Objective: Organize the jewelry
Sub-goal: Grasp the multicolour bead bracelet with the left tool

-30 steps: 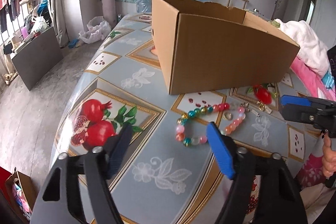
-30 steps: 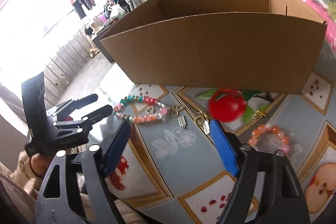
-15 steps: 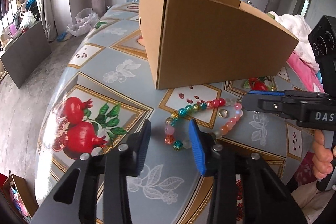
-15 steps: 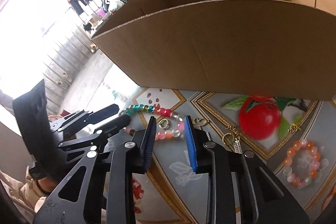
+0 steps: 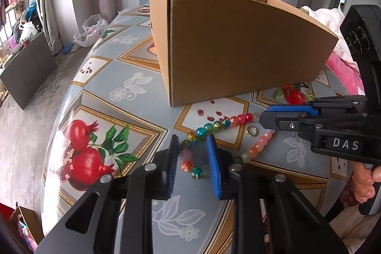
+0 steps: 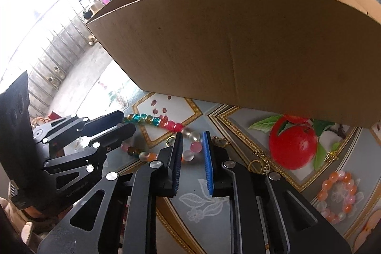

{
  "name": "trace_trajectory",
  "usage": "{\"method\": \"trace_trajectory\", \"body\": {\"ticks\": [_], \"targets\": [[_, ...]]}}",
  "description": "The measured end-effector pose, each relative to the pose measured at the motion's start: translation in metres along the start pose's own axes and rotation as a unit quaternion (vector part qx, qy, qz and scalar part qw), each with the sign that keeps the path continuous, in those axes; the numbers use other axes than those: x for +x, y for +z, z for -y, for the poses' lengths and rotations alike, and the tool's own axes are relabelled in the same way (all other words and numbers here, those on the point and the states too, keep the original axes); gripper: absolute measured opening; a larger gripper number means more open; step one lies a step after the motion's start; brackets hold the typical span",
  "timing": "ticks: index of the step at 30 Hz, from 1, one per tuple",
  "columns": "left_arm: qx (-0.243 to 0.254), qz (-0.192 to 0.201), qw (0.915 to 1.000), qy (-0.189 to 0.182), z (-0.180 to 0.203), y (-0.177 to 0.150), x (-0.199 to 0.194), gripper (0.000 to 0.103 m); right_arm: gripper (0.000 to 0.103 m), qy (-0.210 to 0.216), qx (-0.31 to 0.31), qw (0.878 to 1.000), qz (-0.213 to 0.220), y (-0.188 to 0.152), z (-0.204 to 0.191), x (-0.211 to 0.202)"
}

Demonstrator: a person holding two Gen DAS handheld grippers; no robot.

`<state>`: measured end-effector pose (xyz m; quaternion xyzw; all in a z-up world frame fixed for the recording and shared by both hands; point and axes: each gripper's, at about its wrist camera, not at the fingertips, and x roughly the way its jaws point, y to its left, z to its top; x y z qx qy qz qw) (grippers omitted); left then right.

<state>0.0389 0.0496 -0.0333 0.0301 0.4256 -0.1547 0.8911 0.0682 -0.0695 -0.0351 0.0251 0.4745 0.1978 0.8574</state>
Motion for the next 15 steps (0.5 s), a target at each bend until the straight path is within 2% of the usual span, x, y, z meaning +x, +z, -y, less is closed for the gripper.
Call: {"method": "trace_trajectory", "body": {"ticks": [7, 15], "targets": [[-0.004, 0.0, 1.0, 0.008, -0.002, 0.001, 0.0, 0.011, 0.008, -0.033, -0.039, 0.999, 0.009, -0.003, -0.01, 0.002], [-0.003, 0.008, 0.9999, 0.007, 0.0, 0.001, -0.007, 0.009, 0.007, -0.025, -0.036, 0.999, 0.029, -0.005, -0.008, -0.009]]}}
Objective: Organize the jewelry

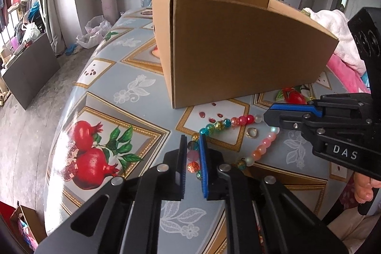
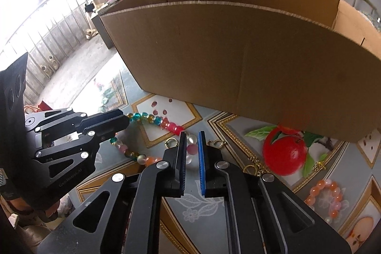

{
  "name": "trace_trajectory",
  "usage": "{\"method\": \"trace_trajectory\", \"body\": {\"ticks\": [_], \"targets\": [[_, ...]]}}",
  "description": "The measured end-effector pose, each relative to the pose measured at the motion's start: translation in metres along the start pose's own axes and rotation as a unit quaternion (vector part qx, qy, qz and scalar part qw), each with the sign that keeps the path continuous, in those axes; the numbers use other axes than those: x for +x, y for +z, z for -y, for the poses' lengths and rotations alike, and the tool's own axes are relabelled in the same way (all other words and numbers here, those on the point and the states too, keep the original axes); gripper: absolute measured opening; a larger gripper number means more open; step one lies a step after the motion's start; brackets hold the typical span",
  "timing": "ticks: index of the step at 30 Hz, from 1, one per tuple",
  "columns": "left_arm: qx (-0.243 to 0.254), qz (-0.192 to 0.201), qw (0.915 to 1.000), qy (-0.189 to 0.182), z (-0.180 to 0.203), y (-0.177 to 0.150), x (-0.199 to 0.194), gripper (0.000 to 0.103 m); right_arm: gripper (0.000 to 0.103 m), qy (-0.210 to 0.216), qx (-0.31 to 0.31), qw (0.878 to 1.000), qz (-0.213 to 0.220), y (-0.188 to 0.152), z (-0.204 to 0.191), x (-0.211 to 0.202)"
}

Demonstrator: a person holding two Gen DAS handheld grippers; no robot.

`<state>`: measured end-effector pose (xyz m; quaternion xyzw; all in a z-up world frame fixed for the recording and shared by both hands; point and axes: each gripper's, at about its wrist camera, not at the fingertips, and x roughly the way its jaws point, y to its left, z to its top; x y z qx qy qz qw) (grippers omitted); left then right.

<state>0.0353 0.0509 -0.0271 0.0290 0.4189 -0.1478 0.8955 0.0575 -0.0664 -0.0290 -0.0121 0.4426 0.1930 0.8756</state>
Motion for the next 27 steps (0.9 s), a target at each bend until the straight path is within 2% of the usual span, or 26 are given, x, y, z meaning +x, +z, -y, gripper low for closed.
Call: {"method": "trace_trajectory", "body": {"ticks": [6, 16, 22, 27], "targets": [[0.01, 0.022, 0.9997, -0.003, 0.008, 0.005, -0.019, 0.009, 0.007, 0.004, 0.002, 1.0, 0.013, -0.003, 0.002, -0.013], [0.024, 0.063, 0.9976, -0.012, 0.026, 0.014, -0.058, 0.009, 0.007, 0.01, 0.005, 0.998, 0.066, -0.01, 0.004, -0.052], [0.038, 0.114, 0.9925, -0.025, 0.035, 0.035, -0.103, 0.009, 0.007, 0.011, -0.007, 0.992, 0.123, -0.004, 0.001, -0.096], [0.064, 0.171, 0.9826, -0.034, 0.046, 0.074, -0.139, 0.009, 0.007, 0.019, -0.019, 0.983, 0.183, 0.017, 0.009, -0.137]]}}
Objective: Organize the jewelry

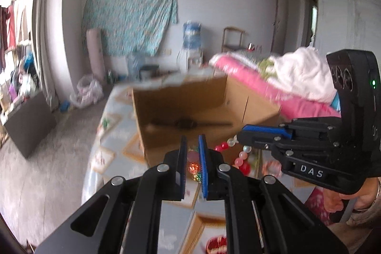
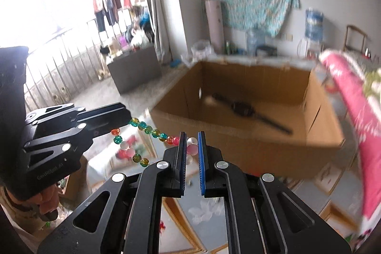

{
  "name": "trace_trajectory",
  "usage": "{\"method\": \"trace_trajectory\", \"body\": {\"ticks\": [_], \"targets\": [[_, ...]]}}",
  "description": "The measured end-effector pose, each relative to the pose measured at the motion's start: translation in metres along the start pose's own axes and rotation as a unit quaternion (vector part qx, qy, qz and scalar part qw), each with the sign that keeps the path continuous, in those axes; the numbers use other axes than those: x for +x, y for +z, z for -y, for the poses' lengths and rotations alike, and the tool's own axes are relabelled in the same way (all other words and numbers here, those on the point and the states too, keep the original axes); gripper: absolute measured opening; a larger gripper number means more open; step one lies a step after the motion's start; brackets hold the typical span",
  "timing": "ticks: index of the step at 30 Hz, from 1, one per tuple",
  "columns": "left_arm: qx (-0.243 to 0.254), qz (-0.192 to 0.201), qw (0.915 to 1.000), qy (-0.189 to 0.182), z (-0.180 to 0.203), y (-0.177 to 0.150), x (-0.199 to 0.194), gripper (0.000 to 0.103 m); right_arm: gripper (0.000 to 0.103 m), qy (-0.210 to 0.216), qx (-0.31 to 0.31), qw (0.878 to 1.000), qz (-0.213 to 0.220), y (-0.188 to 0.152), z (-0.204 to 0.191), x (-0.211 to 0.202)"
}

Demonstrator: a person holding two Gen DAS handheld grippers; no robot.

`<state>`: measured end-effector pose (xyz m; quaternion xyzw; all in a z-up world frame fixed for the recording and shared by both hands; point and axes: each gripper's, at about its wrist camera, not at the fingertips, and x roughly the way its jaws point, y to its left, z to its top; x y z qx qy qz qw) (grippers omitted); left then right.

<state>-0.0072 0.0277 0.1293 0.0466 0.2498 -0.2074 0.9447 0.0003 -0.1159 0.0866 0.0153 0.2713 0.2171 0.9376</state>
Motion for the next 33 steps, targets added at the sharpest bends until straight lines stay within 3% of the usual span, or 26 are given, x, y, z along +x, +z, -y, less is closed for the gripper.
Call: {"method": "trace_trajectory", "body": {"ticks": [5, 9, 14, 23, 26, 30, 33], "targets": [[0.012, 0.028, 0.9995, -0.009, -0.002, 0.04, 0.012, 0.003, 0.007, -0.005, -0.001, 1.0, 0.027, 0.037, 0.019, 0.01], [0.001, 0.011, 0.9997, -0.022, -0.01, 0.056, 0.046, 0.003, 0.0, 0.016, 0.03, 0.999, -0.005, 0.05, 0.05, 0.044], [-0.034, -0.031, 0.9989, -0.015, -0.029, 0.054, 0.092, 0.002, 0.0, 0.021, 0.051, 0.997, -0.047, 0.057, 0.075, 0.084], [-0.073, -0.046, 0.9962, -0.011, -0.052, 0.037, 0.096, 0.002, 0.0, 0.028, 0.084, 0.994, -0.059, 0.064, 0.103, 0.082], [-0.081, -0.05, 0.995, -0.03, -0.05, 0.033, 0.095, 0.002, 0.003, 0.036, 0.103, 0.993, -0.05, 0.06, 0.112, 0.066], [-0.069, -0.042, 0.9939, -0.076, -0.036, 0.031, 0.084, 0.002, 0.026, 0.043, 0.128, 0.99, -0.028, 0.043, 0.12, 0.031], [-0.057, -0.046, 0.9914, -0.109, -0.022, 0.031, 0.082, 0.004, 0.037, 0.054, 0.145, 0.988, -0.023, 0.027, 0.122, 0.011]]}}
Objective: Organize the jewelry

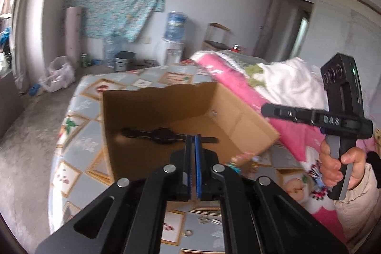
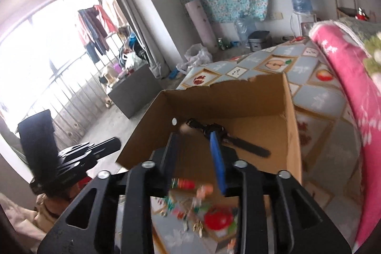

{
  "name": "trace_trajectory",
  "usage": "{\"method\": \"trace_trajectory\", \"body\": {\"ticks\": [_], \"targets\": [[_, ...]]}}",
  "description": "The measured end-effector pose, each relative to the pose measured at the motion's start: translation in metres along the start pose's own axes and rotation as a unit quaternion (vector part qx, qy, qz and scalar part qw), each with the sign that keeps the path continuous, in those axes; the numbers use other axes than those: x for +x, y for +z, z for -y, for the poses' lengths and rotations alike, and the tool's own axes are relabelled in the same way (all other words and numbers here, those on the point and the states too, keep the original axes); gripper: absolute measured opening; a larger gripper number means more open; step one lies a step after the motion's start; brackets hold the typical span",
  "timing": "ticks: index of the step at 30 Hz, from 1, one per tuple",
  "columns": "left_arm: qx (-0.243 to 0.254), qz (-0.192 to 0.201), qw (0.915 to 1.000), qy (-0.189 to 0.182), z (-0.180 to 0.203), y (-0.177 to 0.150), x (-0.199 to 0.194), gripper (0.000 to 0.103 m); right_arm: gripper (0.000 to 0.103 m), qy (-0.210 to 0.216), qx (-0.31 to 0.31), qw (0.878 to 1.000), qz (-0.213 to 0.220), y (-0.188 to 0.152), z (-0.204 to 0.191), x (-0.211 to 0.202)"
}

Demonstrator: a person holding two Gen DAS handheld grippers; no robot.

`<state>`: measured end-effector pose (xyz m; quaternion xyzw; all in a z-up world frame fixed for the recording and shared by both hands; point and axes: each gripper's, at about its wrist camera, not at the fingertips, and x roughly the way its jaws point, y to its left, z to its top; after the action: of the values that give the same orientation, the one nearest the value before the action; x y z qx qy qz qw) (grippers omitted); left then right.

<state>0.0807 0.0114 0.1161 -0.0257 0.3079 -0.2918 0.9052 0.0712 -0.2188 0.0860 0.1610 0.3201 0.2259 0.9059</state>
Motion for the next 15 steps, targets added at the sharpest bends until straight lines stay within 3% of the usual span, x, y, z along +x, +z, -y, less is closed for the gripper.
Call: {"method": "trace_trajectory", "body": {"ticks": [5, 8, 12, 15], "targets": [[-0.012, -0.044, 0.998, -0.044, 0.009, 0.009, 0.017, 0.023, 0.051, 0.019, 0.022, 0.999, -0.017, -0.044, 0.001, -0.011], [-0.03, -0.103, 0.9911, -0.079, 0.008, 0.023, 0.041, 0.038, 0.054, 0.024, 0.04, 0.998, -0.036, -0.065, 0.004, 0.001], [-0.068, -0.191, 0.9712, -0.126, 0.007, 0.033, 0.081, 0.046, 0.054, 0.054, 0.093, 0.993, -0.049, -0.073, 0.018, 0.019], [-0.125, -0.26, 0.9457, -0.151, 0.001, 0.032, 0.115, 0.046, 0.054, 0.074, 0.11, 0.99, -0.052, -0.075, 0.022, 0.026]]}}
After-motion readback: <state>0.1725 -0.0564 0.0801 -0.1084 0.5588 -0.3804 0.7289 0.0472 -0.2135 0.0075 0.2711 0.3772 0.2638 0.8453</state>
